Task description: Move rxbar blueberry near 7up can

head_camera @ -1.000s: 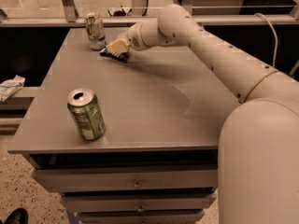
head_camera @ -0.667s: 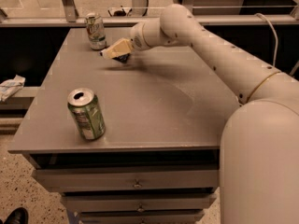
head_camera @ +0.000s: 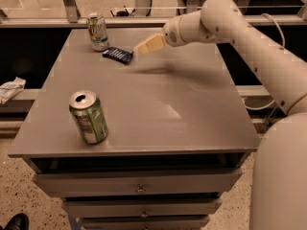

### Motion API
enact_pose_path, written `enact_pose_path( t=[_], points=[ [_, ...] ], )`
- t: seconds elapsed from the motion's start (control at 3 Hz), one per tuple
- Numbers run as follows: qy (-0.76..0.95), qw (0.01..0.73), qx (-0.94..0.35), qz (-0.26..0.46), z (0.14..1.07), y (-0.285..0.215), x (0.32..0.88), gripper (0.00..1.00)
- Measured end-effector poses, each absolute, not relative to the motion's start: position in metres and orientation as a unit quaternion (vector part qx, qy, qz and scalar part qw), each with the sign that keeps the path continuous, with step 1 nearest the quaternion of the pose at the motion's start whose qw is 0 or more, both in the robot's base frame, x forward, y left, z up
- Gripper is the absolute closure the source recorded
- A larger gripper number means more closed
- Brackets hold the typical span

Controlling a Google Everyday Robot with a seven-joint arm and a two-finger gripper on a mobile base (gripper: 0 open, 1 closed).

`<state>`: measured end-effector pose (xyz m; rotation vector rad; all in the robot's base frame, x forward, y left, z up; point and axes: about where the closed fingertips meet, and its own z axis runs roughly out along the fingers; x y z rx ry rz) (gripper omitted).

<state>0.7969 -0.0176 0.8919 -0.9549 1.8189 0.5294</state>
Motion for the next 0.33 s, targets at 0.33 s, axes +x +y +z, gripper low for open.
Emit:
enact_pose_path(
  t=[0.33],
  points=[
    [0.750, 0.488, -0.391, 0.217, 0.8939, -0.0272, 0.7955, 0.00]
  ],
)
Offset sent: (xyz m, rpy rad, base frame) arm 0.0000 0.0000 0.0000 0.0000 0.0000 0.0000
